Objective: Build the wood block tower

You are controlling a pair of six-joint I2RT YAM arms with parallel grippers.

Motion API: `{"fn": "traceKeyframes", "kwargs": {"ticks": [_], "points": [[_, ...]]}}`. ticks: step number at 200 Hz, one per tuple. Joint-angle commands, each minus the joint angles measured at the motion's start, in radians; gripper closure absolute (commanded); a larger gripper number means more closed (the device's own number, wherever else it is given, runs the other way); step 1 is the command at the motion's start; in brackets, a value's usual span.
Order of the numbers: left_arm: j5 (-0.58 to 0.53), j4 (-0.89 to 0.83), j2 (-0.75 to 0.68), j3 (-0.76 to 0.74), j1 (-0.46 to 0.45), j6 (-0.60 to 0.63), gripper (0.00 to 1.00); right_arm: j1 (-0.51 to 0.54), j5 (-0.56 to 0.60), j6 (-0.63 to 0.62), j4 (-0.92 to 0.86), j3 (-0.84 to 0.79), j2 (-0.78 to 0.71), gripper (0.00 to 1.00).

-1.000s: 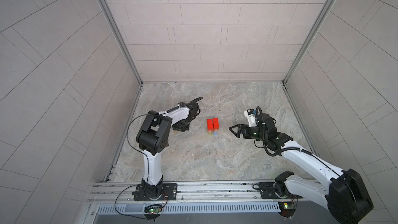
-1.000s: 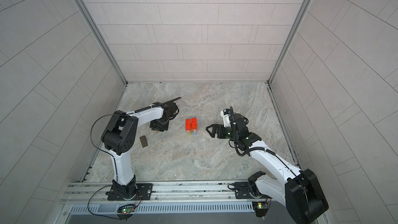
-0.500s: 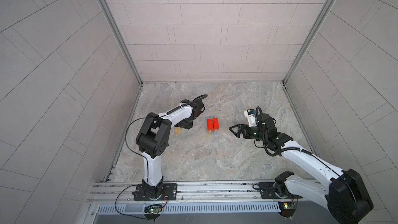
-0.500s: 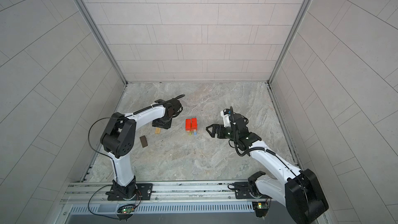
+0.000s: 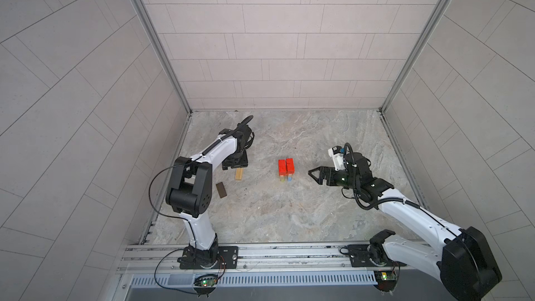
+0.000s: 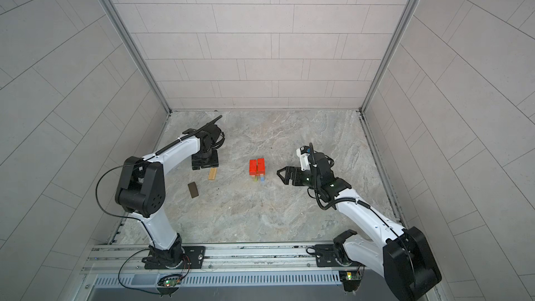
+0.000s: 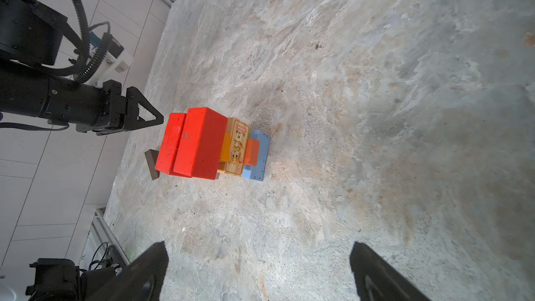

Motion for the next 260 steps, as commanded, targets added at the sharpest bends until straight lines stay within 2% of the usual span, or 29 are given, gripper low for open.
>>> {"fn": "traceKeyframes", "kwargs": {"ticks": [1,27,47,135,222,260], "points": [[0.058,0.039,0.031,-0.027,0.046,-0.045,0.56,-0.004,0.001,-0.003,0.010,-0.015,-0.004,0.01],[0.037,0.042,0.070,-0.018,0.056,-0.060,0.86,-0.004,0.003,-0.004,0.010,-0.016,-0.003,0.00],[0.031,0.041,0.100,-0.014,0.060,-0.064,0.94,-0.004,-0.001,-0.003,0.015,-0.015,0.003,0.00],[0.073,0.090,0.143,-0.008,0.052,-0.047,0.97,-0.004,0.001,-0.004,0.017,-0.018,0.010,0.00],[0.074,0.116,0.140,-0.001,-0.065,-0.054,0.98,-0.002,-0.004,-0.001,0.023,-0.018,0.016,0.00],[0.053,0.111,0.104,-0.005,-0.074,-0.056,0.96,-0.002,-0.004,-0.002,0.022,-0.019,0.013,0.00]]}}
